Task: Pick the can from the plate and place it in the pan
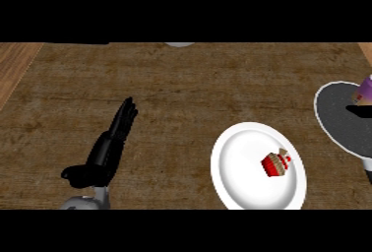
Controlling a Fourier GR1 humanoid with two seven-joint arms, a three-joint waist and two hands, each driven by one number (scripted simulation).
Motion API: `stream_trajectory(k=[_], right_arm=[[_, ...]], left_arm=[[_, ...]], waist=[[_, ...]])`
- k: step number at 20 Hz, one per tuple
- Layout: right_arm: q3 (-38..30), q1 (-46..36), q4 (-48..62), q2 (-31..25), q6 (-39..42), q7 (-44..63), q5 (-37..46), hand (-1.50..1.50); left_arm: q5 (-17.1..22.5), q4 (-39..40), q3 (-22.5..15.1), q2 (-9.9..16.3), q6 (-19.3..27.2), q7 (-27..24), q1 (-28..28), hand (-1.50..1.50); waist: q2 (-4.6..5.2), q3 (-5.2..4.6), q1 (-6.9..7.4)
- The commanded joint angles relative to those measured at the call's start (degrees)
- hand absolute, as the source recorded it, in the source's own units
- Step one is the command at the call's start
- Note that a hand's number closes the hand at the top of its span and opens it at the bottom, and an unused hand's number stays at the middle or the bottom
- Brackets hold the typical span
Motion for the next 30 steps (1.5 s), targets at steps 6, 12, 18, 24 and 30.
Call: stream_trajectory(k=[6, 12, 18, 24, 30], right_arm=[[-9.55, -1.03, 0.49, 1.76, -6.06, -17.67, -10.51, -1.50], [-16.64, 2.08, 2.14, -2.25, 3.09, -24.81, -19.92, -1.50], [-19.55, 7.98, -1.11, -3.19, 19.36, -30.14, -27.70, -1.50], [-17.26, 15.57, -6.45, -0.54, 28.85, -33.24, -31.44, -1.50], [-13.60, 26.22, -24.53, 4.22, 32.35, -28.55, -35.19, -1.50]], left_arm=[[0.96, -2.04, 1.42, 1.94, -1.41, 0.49, 0.58, 0.00], [0.35, -2.95, 1.15, 1.12, -0.20, 1.67, 1.42, 0.00], [0.65, 0.05, 3.35, 1.47, 0.06, 0.32, 1.07, 0.00], [0.67, -2.70, 2.94, 1.79, -0.65, 2.94, 1.08, 0.00], [0.60, 1.30, 4.00, 1.46, -1.31, -0.69, 1.31, 0.00]], waist=[[-0.20, 0.07, -0.04], [-0.77, -0.11, -1.58], [-1.37, -0.30, -3.36], [-1.42, -0.34, -3.25], [-1.48, -0.41, -3.52]])
